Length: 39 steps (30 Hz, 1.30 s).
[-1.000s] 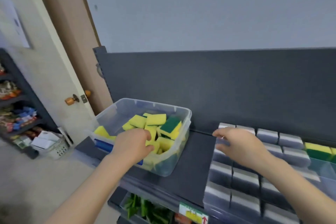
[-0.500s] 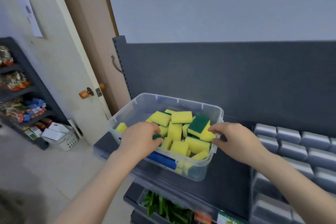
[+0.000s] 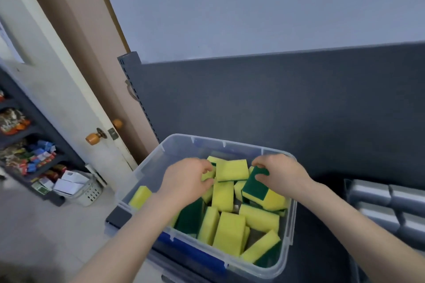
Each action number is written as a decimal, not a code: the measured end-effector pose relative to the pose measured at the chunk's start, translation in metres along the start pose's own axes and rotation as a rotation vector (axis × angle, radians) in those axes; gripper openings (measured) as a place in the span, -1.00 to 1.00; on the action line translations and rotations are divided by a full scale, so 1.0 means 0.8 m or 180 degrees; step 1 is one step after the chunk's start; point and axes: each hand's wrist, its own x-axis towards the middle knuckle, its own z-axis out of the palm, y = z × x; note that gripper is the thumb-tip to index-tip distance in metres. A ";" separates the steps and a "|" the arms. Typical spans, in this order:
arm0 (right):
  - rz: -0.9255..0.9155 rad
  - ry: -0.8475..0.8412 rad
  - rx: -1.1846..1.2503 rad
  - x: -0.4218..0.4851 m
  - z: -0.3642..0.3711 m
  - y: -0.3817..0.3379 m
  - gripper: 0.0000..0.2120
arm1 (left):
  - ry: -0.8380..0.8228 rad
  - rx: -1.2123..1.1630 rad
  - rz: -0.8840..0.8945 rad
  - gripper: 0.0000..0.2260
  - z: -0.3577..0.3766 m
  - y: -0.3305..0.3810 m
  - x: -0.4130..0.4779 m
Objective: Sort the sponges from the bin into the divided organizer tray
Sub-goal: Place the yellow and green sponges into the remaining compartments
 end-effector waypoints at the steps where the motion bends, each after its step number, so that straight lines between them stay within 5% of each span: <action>1: -0.0004 -0.0084 -0.0063 0.010 0.003 0.004 -0.71 | -0.0050 0.0020 0.0054 -0.70 0.005 0.005 0.011; 13: 0.0081 -0.0419 -0.0456 0.049 0.035 0.036 -0.62 | 0.0003 -0.0025 0.0529 -0.59 0.076 0.041 0.091; 20: 0.0154 -0.0521 -0.1019 0.047 0.046 0.033 -0.55 | -0.0419 0.0059 0.0579 -0.44 0.110 0.042 0.108; 25: 0.0229 -0.0661 -0.1024 0.052 0.044 0.033 -0.53 | -0.0427 0.0050 0.0545 -0.57 0.121 0.035 0.110; 39: 0.0430 -0.0179 -0.0297 0.047 0.045 0.036 -0.39 | 0.0157 -0.1664 0.0057 -0.58 0.110 -0.009 0.113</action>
